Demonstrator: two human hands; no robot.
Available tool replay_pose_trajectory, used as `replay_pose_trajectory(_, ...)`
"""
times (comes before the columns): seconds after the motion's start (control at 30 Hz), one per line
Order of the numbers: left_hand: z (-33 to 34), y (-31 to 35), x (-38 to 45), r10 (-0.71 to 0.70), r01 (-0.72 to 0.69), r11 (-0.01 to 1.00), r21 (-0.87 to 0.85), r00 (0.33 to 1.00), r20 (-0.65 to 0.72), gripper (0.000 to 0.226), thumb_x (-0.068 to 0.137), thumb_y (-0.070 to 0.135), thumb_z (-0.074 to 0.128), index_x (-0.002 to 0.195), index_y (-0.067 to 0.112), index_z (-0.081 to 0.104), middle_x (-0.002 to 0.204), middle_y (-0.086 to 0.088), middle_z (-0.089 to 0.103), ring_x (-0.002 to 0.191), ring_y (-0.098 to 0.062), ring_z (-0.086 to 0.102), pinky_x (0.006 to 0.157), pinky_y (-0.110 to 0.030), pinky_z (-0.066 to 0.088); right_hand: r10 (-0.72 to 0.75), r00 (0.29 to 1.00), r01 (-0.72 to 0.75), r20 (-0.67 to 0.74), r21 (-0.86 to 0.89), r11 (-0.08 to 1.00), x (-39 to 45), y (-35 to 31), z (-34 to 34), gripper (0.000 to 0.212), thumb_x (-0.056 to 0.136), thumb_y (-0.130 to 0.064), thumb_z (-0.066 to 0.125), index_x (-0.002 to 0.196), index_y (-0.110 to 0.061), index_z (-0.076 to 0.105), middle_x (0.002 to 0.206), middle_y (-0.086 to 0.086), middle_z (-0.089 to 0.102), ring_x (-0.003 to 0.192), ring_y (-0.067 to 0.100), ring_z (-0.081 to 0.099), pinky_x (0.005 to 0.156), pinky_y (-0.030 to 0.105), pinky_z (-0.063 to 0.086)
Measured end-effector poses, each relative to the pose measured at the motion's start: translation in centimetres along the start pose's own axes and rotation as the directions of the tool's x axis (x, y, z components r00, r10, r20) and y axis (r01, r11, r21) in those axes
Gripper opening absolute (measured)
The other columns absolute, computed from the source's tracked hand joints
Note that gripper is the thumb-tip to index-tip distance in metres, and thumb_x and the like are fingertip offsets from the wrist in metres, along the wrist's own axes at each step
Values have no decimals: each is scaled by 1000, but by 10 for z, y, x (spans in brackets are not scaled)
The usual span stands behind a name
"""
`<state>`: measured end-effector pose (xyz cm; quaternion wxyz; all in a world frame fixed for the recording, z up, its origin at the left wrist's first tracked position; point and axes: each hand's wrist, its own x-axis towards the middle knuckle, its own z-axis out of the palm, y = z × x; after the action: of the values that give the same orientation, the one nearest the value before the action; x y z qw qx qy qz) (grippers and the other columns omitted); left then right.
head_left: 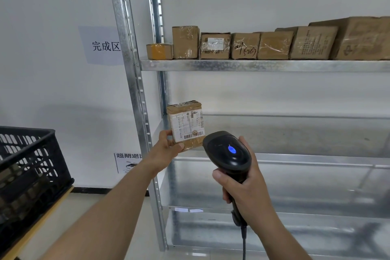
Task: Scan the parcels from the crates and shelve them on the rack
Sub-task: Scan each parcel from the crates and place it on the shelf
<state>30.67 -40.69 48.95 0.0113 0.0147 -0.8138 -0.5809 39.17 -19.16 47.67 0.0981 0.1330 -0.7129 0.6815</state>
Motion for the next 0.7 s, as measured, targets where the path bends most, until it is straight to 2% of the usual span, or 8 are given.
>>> replay_pose_trajectory(0.2, 12, 11, -20, 33, -19, 979, -202, 997, 66, 49, 97, 16, 57, 139, 21, 34, 113, -9, 67, 99, -28, 68, 84, -30, 57, -24, 990, 21, -136, -25, 999, 3, 0, -9, 94, 77, -8, 80, 136, -55, 25, 118, -7, 62, 78, 23, 62, 53, 21, 52)
replay_pose_trajectory(0.27, 21, 17, -31, 64, -38, 964, -263, 994, 89, 54, 97, 16, 56, 140, 35, 29, 109, -10, 69, 93, -29, 71, 83, -33, 58, -63, 977, 53, -205, -56, 997, 8, 0, -17, 97, 76, -8, 82, 134, -59, 24, 115, -22, 61, 94, 30, 64, 67, 30, 59)
replay_pose_trajectory(0.3, 26, 21, -36, 85, -52, 959, -279, 991, 106, 58, 97, 17, 56, 140, 42, 25, 108, -9, 70, 91, -30, 72, 84, -34, 58, -84, 970, 66, -229, -84, 994, 9, -1, -21, 98, 75, -8, 83, 133, -61, 23, 112, -32, 60, 101, 32, 65, 80, 40, 60)
replay_pose_trajectory(0.33, 31, 24, -40, 106, -65, 955, -288, 986, 127, 61, 97, 18, 55, 139, 48, 21, 109, -7, 70, 90, -30, 72, 85, -36, 58, -104, 964, 78, -247, -113, 991, 11, -3, -24, 99, 75, -8, 83, 133, -61, 22, 108, -43, 57, 106, 30, 65, 89, 48, 57)
replay_pose_trajectory(0.4, 40, 33, -46, 144, -87, 948, -305, 975, 171, 57, 98, 20, 53, 134, 53, 22, 113, -7, 70, 90, -29, 72, 85, -36, 57, -138, 952, 98, -272, -154, 983, 12, -4, -31, 102, 74, -6, 83, 139, -56, 22, 103, -53, 52, 110, 18, 64, 93, 53, 54)
replay_pose_trajectory(0.5, 55, 43, -47, 195, -118, 949, -294, 949, 249, 48, 101, 21, 48, 132, 52, 29, 113, -5, 71, 90, -28, 72, 85, -36, 57, -177, 930, 119, -322, -193, 974, 12, -7, -43, 104, 74, -4, 83, 141, -56, 22, 107, -52, 52, 111, 3, 60, 91, 53, 55)
replay_pose_trajectory(0.6, 76, 55, -46, 256, -166, 943, -287, 914, 315, 41, 102, 21, 45, 132, 47, 37, 108, 5, 72, 89, -28, 72, 82, -34, 58, -202, 901, 124, -383, -220, 968, 10, -9, -58, 105, 74, -1, 83, 137, -59, 22, 109, -50, 53, 109, 5, 61, 91, 54, 54)
replay_pose_trajectory(0.7, 101, 65, -43, 306, -211, 937, -278, 879, 365, 48, 100, 25, 49, 143, 40, 34, 124, 8, 64, 90, -26, 72, 86, -37, 57, -214, 874, 120, -437, -232, 965, 8, -8, -83, 105, 75, 2, 80, 136, -60, 22, 108, -49, 55, 109, -1, 59, 90, 54, 54)
